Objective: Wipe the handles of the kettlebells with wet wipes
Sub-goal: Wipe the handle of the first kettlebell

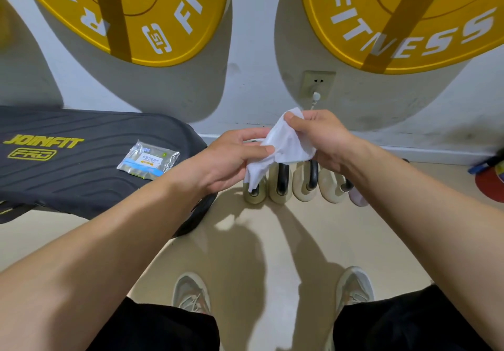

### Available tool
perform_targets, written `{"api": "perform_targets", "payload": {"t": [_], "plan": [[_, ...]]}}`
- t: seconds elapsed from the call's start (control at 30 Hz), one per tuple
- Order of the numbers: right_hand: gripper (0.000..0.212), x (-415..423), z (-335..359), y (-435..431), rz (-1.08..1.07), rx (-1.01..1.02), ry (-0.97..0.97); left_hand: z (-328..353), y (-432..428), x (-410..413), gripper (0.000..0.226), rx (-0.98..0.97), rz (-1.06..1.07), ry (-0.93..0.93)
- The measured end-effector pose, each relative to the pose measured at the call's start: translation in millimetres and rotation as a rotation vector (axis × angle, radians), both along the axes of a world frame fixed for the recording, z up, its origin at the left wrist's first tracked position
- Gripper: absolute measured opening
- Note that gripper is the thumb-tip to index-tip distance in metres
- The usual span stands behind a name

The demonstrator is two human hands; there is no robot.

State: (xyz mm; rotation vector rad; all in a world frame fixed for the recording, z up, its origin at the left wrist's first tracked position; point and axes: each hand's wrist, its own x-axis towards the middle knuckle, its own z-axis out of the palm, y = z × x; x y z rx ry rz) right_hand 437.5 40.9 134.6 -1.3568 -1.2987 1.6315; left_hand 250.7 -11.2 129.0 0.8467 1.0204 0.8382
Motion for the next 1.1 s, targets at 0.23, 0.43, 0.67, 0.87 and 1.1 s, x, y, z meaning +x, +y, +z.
{"api": "perform_targets", "payload": {"t": [0.23, 0.43, 0.67, 0.87, 1.1], "plan": [[0.044, -1.9, -0.3, -5.4, 0.125, 0.01, -0.173, 3.9, 2.2, -13.5, 0.006, 0.058, -0.103, 0.426], [0.062, 2.9, -9.6, -2.5, 0.044, -0.368, 0.023, -5.9, 11.1, -19.5, 0.023, 0.022, 0.11, 0.343], [0.026, -30.0, -55.9, 10.1, -0.023, -0.223, 0.273, -36.1, 28.9, -23.6, 0.055, -0.148, 0.306, -0.225], [0.021, -49.9, -136.5, 35.9, -0.204, -0.19, 0.028, -125.6, 42.3, -29.7, 0.028, -0.139, 0.434, -0.186], [0.036, -70.6, -206.9, 78.2, -0.378, -0.035, -0.3, -212.1, 91.8, -34.5, 0.042, -0.127, 0.563, 0.245]]}}
